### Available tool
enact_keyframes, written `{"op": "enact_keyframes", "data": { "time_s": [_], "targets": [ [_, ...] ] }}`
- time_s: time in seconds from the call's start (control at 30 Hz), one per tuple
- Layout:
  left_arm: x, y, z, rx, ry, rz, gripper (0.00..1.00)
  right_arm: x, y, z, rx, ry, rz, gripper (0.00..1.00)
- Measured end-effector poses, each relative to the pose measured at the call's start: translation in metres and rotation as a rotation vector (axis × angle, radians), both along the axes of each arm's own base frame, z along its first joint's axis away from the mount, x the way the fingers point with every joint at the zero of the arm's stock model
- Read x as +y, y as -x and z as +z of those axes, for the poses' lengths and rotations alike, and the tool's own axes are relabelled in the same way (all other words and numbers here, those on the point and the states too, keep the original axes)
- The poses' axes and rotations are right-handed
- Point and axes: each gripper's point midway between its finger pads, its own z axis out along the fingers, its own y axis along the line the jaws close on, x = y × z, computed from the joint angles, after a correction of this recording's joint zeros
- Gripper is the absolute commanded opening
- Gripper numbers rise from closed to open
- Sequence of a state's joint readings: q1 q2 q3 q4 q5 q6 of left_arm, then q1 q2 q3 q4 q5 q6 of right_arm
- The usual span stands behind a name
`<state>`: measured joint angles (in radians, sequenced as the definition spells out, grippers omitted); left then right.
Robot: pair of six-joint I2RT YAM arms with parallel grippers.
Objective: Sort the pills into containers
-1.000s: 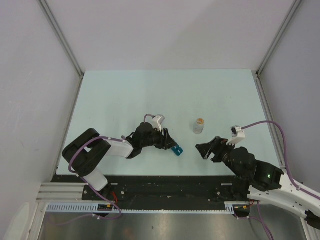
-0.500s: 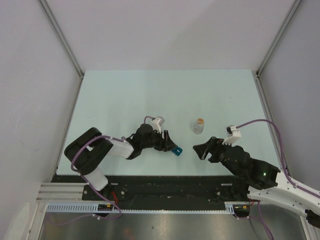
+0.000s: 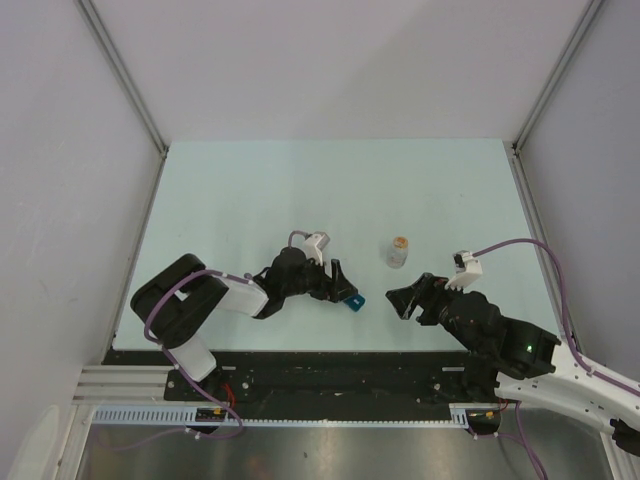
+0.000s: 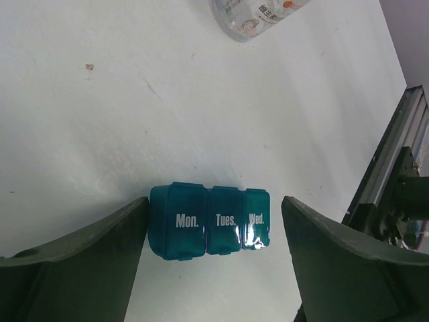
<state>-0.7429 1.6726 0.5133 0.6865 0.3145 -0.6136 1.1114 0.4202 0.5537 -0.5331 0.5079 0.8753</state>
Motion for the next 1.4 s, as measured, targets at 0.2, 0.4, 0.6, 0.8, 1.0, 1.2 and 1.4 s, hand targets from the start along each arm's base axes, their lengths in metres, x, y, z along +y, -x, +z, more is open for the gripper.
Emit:
{"op": "enact_keyframes", "data": {
  "time_s": [0.2,0.4,0.6,0.8,1.0,1.2,1.4],
  "targets": [
    [0.003,-0.006,-0.001,-0.018,-0.023,0.025,0.88,0.000,0.000,0.000,0.008,-0.009,-0.006,0.81],
    [0.016,-0.014,-0.001,-0.023,-0.075,0.081,0.89,0.000,0.000,0.000,0.009,-0.012,-0.010,0.81],
    [0.047,-0.013,0.012,-0.037,-0.200,0.139,1.00,-0.002,-0.001,0.001,0.012,-0.021,-0.025,0.82],
    [0.059,-0.016,0.095,-0.179,-0.124,0.184,1.00,-0.009,-0.003,0.003,0.000,-0.024,-0.051,1.00],
    [0.079,0.003,0.161,-0.278,0.014,0.223,1.00,-0.020,-0.007,0.003,-0.027,0.003,-0.089,1.00],
    [0.103,0.023,0.169,-0.250,0.019,0.271,1.00,-0.038,-0.019,0.024,-0.096,0.083,-0.159,1.00],
    [0.128,0.037,0.147,-0.174,-0.078,0.325,1.00,-0.047,-0.042,0.042,-0.145,0.253,-0.230,1.00]
  ]
}}
